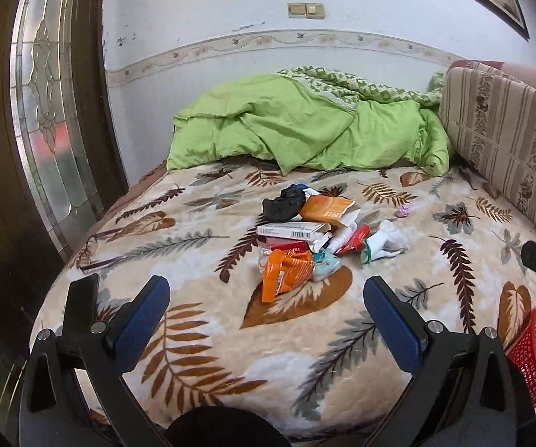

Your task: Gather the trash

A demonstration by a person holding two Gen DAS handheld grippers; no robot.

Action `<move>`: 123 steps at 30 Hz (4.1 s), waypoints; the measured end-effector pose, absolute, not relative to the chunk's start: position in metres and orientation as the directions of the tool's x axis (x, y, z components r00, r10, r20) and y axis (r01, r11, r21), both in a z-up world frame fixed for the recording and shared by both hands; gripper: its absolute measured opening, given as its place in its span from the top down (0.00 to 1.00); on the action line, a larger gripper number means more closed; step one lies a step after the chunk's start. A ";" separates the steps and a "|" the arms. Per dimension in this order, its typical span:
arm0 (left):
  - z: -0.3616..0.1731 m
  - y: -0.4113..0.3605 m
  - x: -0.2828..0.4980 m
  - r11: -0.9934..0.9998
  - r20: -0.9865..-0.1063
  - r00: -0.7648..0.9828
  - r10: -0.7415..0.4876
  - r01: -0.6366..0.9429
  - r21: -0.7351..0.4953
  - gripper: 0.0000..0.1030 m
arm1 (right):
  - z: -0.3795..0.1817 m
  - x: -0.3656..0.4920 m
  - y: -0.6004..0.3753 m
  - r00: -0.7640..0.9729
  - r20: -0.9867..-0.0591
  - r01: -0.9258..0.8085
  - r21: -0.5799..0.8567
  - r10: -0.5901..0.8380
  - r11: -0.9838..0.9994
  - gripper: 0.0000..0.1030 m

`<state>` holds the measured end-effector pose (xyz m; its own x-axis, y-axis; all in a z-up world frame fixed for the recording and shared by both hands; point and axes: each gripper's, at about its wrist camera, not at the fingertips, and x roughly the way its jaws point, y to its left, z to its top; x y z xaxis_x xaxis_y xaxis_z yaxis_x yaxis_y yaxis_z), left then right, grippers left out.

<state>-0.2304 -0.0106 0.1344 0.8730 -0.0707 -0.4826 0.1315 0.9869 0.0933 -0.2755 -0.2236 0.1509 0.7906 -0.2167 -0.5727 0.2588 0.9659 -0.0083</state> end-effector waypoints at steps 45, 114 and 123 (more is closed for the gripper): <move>0.137 -0.001 -0.229 0.987 -0.498 0.864 -0.073 0.135 0.090 0.00 | 0.147 -0.274 -0.207 0.757 -0.606 0.244 -0.083 -0.243 0.966 0.01; 0.063 0.005 -0.069 0.963 -0.726 0.635 -0.265 0.211 -0.166 0.54 | 0.053 -0.051 -0.277 0.611 -0.751 0.196 0.450 0.251 0.871 0.13; 0.067 0.003 -0.081 0.964 -0.712 0.655 -0.252 0.231 -0.129 0.54 | 0.023 -0.024 -0.271 0.548 -0.800 0.232 0.425 0.244 0.875 0.58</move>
<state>-0.0807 0.0032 0.0672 0.6551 -0.2520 -0.7123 0.2313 0.9644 -0.1286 -0.0242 -0.2714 0.0230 0.5476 0.2438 -0.8004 0.2320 0.8749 0.4252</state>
